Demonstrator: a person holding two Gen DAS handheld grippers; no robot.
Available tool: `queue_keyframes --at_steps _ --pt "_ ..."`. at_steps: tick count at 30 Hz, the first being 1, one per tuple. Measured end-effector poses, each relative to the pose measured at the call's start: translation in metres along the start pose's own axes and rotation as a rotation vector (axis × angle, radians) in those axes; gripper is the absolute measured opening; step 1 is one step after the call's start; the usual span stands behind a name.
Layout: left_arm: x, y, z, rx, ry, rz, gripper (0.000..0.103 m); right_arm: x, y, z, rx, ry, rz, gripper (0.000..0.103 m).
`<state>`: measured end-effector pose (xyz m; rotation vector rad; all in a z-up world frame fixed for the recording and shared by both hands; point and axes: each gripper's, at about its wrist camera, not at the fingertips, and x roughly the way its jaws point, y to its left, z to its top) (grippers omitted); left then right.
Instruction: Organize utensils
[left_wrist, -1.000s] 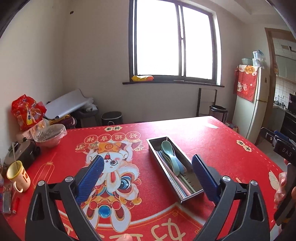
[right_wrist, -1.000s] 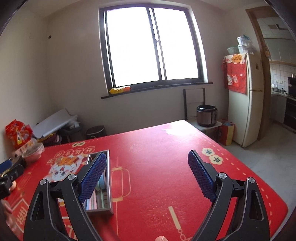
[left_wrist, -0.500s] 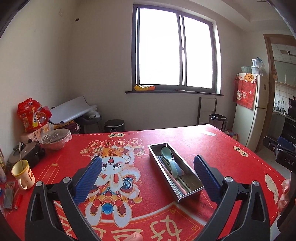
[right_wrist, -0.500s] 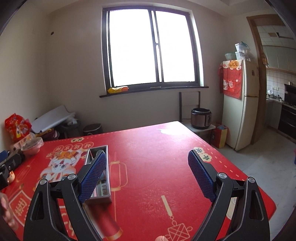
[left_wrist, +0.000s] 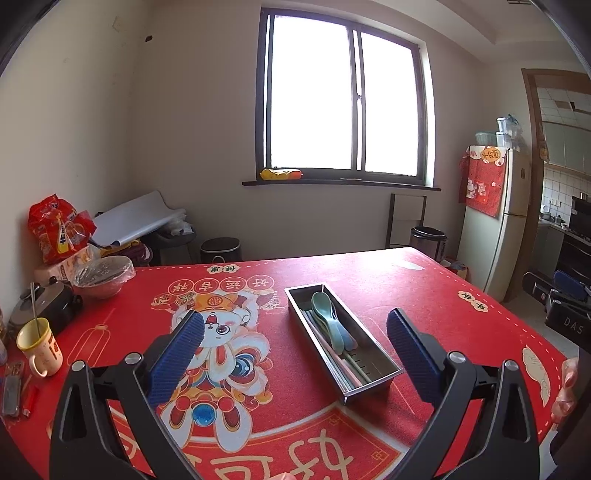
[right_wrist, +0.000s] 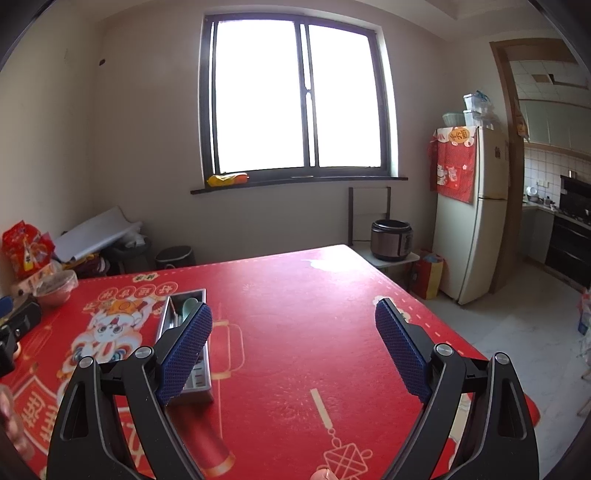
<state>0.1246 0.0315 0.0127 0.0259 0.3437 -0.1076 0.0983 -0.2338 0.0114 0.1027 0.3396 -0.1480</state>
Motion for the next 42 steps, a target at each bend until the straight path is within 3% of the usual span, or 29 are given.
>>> queue_keyframes --at_steps 42 --pt "0.008 -0.011 0.000 0.006 0.016 -0.004 0.097 -0.004 -0.008 -0.002 -0.030 0.003 -0.169 0.087"
